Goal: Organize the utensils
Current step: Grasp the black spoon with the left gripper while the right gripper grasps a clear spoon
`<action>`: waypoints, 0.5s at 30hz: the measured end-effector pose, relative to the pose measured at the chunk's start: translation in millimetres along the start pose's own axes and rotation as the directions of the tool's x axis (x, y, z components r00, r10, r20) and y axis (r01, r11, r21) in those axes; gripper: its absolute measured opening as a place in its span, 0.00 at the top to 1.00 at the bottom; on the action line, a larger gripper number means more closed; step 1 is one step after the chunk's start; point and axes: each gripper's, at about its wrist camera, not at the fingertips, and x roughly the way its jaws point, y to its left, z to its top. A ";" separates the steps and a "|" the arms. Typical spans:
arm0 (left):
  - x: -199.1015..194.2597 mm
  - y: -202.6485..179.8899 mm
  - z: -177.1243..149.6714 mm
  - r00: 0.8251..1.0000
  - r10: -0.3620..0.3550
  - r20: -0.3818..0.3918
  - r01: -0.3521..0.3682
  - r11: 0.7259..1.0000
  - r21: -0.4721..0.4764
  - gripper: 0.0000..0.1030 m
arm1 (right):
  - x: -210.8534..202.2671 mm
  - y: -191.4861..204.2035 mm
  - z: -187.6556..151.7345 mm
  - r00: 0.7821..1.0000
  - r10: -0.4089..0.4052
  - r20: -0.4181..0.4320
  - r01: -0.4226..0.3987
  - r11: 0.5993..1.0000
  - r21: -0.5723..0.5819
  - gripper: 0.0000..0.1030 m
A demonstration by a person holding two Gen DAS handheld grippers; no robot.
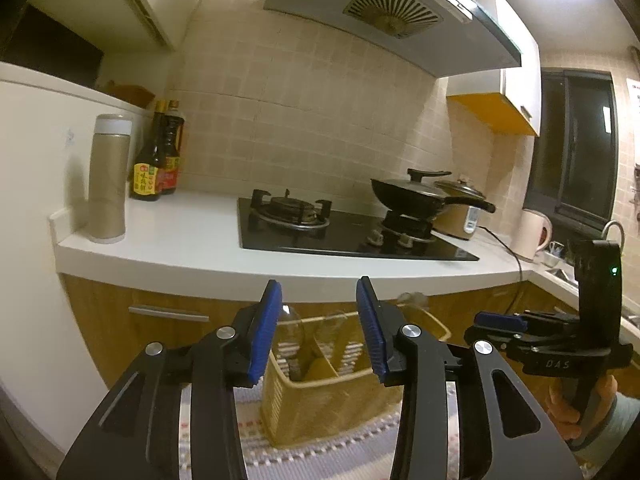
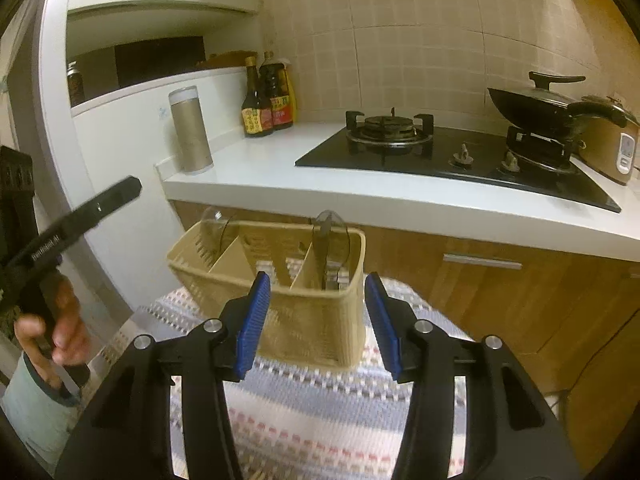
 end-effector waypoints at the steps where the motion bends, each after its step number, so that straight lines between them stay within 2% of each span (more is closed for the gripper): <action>1: -5.2 -2.1 0.8 1.000 0.003 -0.004 -0.003 1.000 0.004 0.63 | -6.3 2.8 -2.0 1.000 0.005 -0.012 -0.005 1.000 -0.006 0.55; 4: -21.7 -10.4 2.7 1.000 0.016 -0.023 -0.016 1.000 0.026 0.62 | -21.7 14.5 -9.8 0.999 0.004 -0.054 -0.006 0.999 -0.043 0.55; 9: -42.8 -31.8 -5.4 0.989 0.077 -0.125 -0.064 0.992 0.111 0.57 | -30.7 37.1 -33.1 0.985 0.001 -0.175 -0.017 0.996 -0.091 0.55; 13: -57.2 -44.9 -27.3 0.969 0.110 -0.220 -0.073 0.983 0.169 0.57 | -29.0 48.9 -64.2 0.948 0.037 -0.317 -0.063 0.995 -0.074 0.56; 15: -61.8 -51.3 -43.2 0.947 0.154 -0.282 -0.095 0.973 0.211 0.57 | -27.0 50.1 -78.0 0.922 0.060 -0.382 -0.084 0.995 -0.048 0.56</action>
